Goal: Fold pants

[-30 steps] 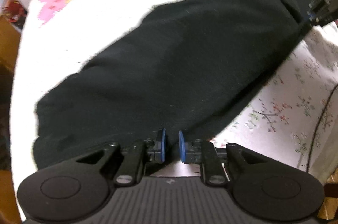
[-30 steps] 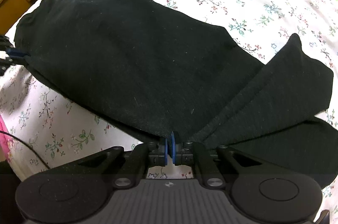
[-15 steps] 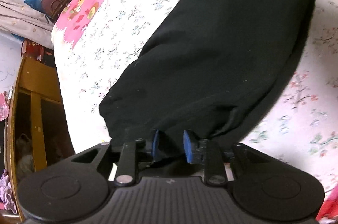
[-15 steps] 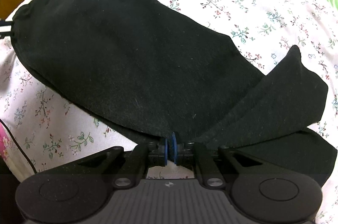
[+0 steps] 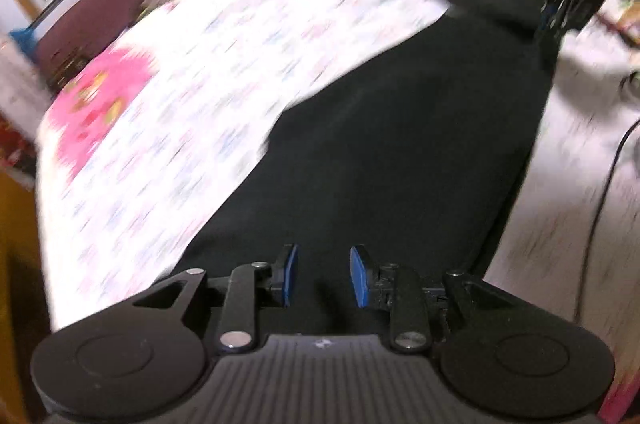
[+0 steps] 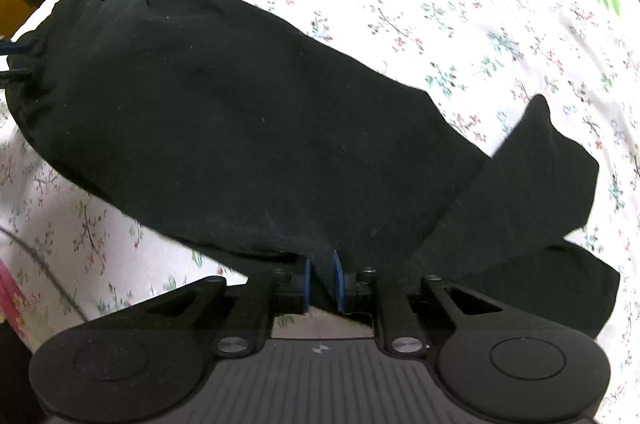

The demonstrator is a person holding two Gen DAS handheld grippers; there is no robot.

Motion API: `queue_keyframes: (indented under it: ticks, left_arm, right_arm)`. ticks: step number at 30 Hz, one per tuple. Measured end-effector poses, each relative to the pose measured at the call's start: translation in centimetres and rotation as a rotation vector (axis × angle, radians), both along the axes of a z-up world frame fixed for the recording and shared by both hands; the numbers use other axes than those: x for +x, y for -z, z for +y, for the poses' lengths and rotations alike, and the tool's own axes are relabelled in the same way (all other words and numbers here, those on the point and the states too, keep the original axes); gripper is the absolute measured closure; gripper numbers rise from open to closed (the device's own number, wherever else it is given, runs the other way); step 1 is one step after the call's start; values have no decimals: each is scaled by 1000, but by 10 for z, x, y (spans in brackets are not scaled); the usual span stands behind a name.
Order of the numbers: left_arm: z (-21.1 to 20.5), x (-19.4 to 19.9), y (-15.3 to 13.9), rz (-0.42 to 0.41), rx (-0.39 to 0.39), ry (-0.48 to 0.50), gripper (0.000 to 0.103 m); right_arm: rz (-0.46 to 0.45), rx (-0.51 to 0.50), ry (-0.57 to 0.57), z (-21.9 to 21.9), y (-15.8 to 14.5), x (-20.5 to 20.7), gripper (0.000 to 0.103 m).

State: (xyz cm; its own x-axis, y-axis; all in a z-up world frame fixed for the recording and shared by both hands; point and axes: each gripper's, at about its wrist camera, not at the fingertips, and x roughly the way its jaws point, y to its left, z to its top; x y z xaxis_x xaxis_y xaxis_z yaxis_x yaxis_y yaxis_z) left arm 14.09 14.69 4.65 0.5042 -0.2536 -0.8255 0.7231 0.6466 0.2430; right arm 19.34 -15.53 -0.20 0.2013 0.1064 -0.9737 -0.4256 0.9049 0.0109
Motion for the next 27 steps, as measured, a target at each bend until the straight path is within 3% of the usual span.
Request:
queue_keyframes:
  ticks: [3, 5, 8, 11, 14, 18, 23, 27]
  left_arm:
    - [-47, 3, 4, 7, -53, 61, 64]
    - [-74, 9, 8, 60, -131, 80, 64]
    - [-130, 4, 10, 69, -204, 155, 64]
    - [-188, 5, 13, 87, -258, 182, 64]
    - [-240, 14, 21, 165, -325, 145, 64]
    - [-299, 23, 40, 129, -300, 68, 64]
    - [-325, 42, 66, 203, -286, -141, 64]
    - [-325, 43, 75, 221, -296, -180, 64]
  right_arm:
    - [-26, 3, 34, -17, -9, -8, 98]
    - [-59, 3, 85, -32, -14, -11, 98]
    - [-101, 26, 157, -56, -19, -7, 98]
    - [-149, 24, 162, -78, -26, 6, 98]
    - [-178, 20, 181, -99, -30, 35, 98]
    - [-187, 92, 274, -136, -30, 77, 92]
    - [-175, 167, 348, -143, -15, 125, 88]
    - [-133, 176, 374, -132, 4, 142, 86]
